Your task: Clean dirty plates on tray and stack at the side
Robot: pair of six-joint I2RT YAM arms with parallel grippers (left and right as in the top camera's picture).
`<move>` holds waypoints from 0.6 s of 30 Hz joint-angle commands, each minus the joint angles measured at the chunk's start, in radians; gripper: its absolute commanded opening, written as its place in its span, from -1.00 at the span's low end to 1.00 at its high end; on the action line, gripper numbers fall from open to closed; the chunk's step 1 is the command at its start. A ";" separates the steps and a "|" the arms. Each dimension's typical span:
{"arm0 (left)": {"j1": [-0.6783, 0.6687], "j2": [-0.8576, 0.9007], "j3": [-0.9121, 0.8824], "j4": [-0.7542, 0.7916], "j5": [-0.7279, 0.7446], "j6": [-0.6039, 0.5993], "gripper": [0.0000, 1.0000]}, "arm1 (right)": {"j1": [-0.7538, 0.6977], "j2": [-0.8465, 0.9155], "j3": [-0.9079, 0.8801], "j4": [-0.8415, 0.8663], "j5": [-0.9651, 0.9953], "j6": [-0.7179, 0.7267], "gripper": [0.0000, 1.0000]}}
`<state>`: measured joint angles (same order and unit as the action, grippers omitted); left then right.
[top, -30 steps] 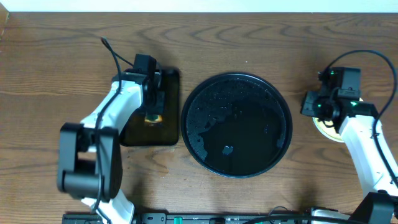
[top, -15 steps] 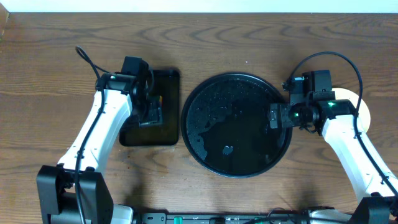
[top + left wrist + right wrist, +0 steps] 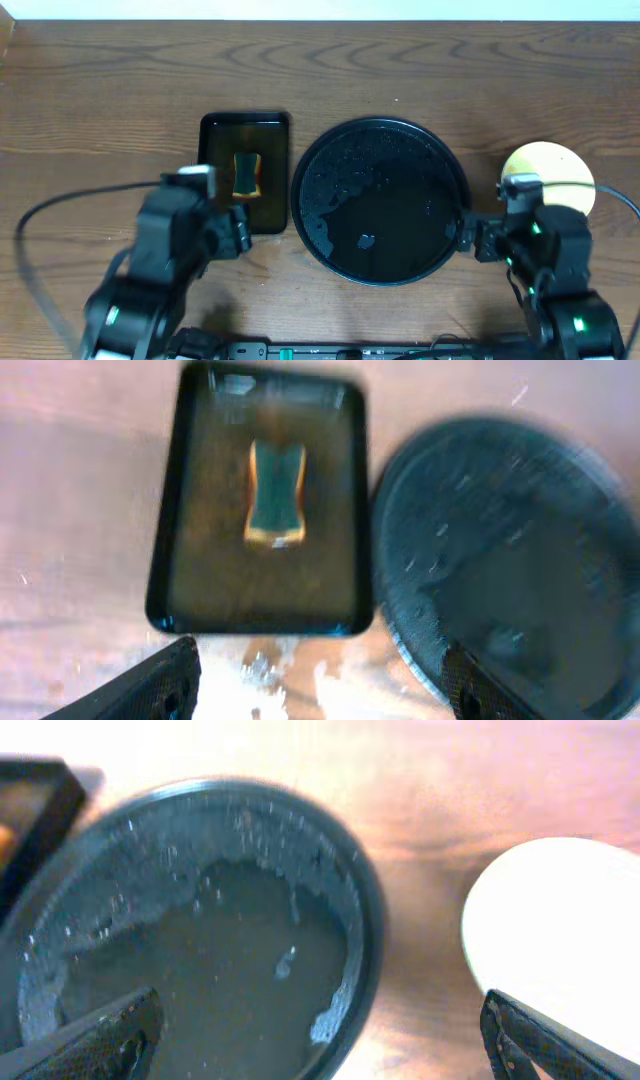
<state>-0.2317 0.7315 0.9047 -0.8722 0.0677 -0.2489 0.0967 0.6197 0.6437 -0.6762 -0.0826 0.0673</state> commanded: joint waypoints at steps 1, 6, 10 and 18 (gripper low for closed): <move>-0.001 -0.100 -0.009 -0.003 -0.020 0.019 0.57 | 0.004 -0.071 -0.009 -0.001 0.026 0.014 0.99; -0.001 -0.145 -0.009 -0.006 -0.020 0.019 0.57 | 0.004 -0.070 -0.009 -0.036 0.026 0.014 0.98; -0.001 -0.145 -0.009 -0.008 -0.020 0.019 0.58 | 0.004 -0.070 -0.009 -0.096 0.026 0.014 0.99; -0.001 -0.145 -0.009 -0.008 -0.020 0.019 0.58 | 0.004 -0.070 -0.009 -0.230 0.026 0.014 0.99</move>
<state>-0.2317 0.5892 0.9047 -0.8818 0.0605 -0.2386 0.0967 0.5495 0.6411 -0.8822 -0.0658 0.0685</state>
